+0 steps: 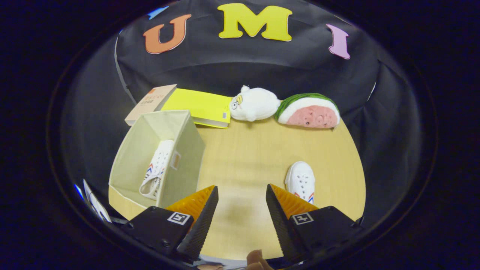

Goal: Open the storage box then place both shoes into the box .Put the left shoe in first, then the right shoe, with the right side of both shoes facing outward in a uniform manner.

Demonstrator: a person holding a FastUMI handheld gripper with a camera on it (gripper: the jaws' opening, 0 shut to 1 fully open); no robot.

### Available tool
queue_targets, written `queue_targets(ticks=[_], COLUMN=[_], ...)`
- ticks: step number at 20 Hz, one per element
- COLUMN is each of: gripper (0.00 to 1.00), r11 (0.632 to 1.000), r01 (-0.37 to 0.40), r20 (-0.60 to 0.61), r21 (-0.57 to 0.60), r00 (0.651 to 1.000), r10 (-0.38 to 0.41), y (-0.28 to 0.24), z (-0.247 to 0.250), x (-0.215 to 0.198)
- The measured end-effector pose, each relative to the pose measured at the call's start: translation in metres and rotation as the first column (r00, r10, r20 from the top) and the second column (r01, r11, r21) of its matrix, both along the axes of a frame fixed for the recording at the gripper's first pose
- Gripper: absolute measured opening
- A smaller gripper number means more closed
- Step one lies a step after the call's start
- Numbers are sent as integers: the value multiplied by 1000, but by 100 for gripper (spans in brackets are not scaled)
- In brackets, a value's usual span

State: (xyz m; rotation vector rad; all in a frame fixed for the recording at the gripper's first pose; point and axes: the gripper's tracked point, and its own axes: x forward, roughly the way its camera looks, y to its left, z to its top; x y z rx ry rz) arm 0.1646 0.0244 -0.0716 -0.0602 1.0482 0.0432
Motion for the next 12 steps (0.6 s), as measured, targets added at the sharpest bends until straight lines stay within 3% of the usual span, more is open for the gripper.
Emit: queue_targets(ticks=[4,12], gripper=[83,84], r11=[997,993], r01=[50,109], r20=[-19,-211], r21=[-56,-52], r00=[999,970], r10=[-51,-118], y=[-64,-148], z=[-23,-100], x=[0,-22])
